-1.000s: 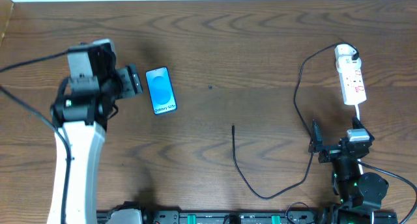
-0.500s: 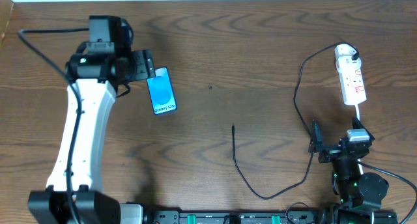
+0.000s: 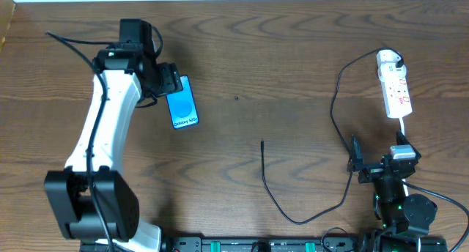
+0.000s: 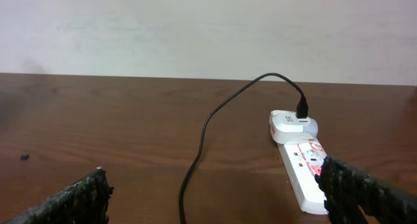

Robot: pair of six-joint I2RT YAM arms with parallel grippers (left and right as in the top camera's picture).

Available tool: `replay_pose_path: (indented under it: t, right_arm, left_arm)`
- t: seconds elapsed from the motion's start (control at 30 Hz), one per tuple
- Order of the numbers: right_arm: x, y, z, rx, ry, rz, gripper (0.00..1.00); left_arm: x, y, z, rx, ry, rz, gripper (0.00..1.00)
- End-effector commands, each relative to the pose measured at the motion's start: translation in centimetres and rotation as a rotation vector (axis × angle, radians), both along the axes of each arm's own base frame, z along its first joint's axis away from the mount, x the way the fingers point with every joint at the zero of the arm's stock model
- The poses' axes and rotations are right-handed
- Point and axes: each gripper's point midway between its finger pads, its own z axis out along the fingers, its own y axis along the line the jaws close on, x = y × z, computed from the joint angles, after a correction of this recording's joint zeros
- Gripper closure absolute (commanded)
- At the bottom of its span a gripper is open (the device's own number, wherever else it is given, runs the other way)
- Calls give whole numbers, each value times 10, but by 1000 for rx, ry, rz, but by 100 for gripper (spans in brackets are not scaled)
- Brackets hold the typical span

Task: Plug charger to phone and switch on socket
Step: 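Lower the left gripper and align it over the phone's top edge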

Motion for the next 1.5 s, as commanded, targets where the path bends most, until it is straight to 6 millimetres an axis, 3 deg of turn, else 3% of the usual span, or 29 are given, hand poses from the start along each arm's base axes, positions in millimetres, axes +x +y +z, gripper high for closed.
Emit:
replay_pose_path:
  t: [0.0,0.2,0.23,0.3,0.37,0.43,0.67,0.83,0.93,1.23,1.47]
  right_arm:
    - [0,1,0,-4,0,1,1]
    - [0,1,0,-4,0,1,1]
    - [0,1,0,-4,0,1,1]
    - [0,1,0,-5,-1,1,1]
    - [0,1,0,-4,0,1,1]
    - [0,1,0,-5,-1,1,1]
    - [0,1,0,-5,-1,1,1]
    - [0,1,0,-5,-1,1,1]
    - [0,1,0,-5,0,1,1]
    - [0,1,0,-4,0,1,1]
    - [0,1,0,-5,0,1,1]
  left_arm:
    - [3,1,2,-3,1,17,17]
    - [6,1,3,-4,-14,17,18]
    - [6,1,3,-3,-13,17,26]
    - [6,0,3,-7,-13,15,64]
    - [6,0,3,-7,-12,15,67]
    - [5,0,3,-7,-7,14,2]
    - [5,-6,13,-4,-2,-29,2]
    - [14,-17,27,6,13,-61,2]
    - [20,-22,26,31,52,-75,2]
    - [26,-24,-26,42,199,-63,2]
    - [34,-25,-48,43,222,-59,2]
